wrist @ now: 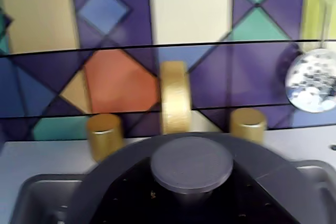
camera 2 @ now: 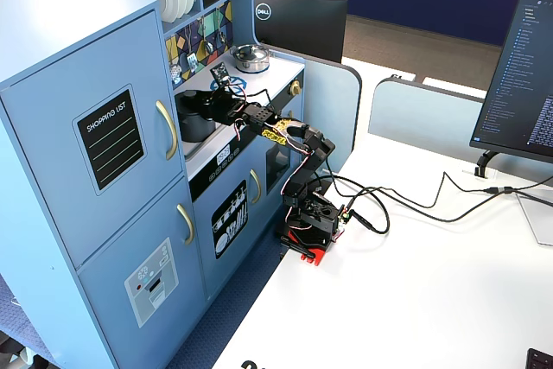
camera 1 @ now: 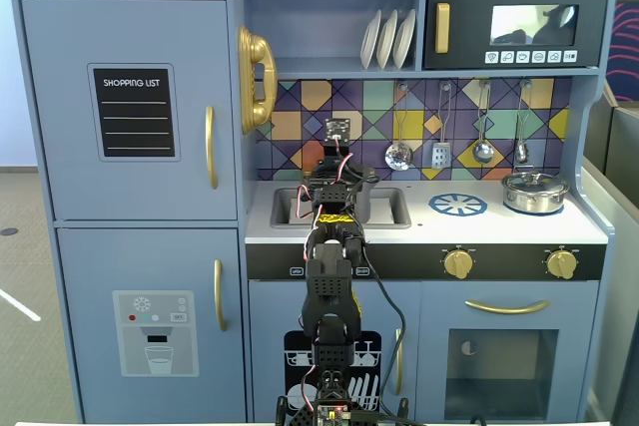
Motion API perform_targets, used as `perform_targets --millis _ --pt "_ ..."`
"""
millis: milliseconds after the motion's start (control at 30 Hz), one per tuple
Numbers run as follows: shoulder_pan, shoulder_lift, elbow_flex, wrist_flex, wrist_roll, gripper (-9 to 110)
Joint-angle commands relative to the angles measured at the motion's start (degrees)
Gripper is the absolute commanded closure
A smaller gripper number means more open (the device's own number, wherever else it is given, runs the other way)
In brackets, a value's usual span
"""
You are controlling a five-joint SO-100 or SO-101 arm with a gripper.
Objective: Pick up the lid from the counter and put it on the gray recipient
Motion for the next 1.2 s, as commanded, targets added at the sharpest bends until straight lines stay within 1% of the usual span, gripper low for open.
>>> perform_targets --millis 0,167,200,300,333,400,500,600,667,867,933,1000,1100,1167 --pt "-0.09 0.26 -2.02 -2.11 -0.62 102" --pt "0.35 1.05 -1.23 -1.76 -1.14 102" --pt "0.44 1.32 -1.14 -1.76 -1.14 100" --pt "1.32 2.46 -0.79 -0.26 -1.76 83" --pt "1.32 2.99 -0.62 0.09 -1.49 80" --pt "1.32 3.69 -0.53 0.44 -1.67 74" --pt "1.85 5.27 -0.53 1.05 -1.76 70" --pt "1.76 8.09 -0.7 0.88 -3.08 70" --pt "1.23 11.78 -0.79 3.52 -4.39 70" --pt "-0.79 27.42 2.81 22.85 -8.0 77" --pt "-0.62 33.13 6.59 27.86 -8.0 78" --pt "-0.09 39.11 10.63 35.42 -8.53 82" --pt "-0.79 45.44 17.23 44.03 -5.54 84" --pt "-0.88 48.25 23.91 45.62 -5.54 90"
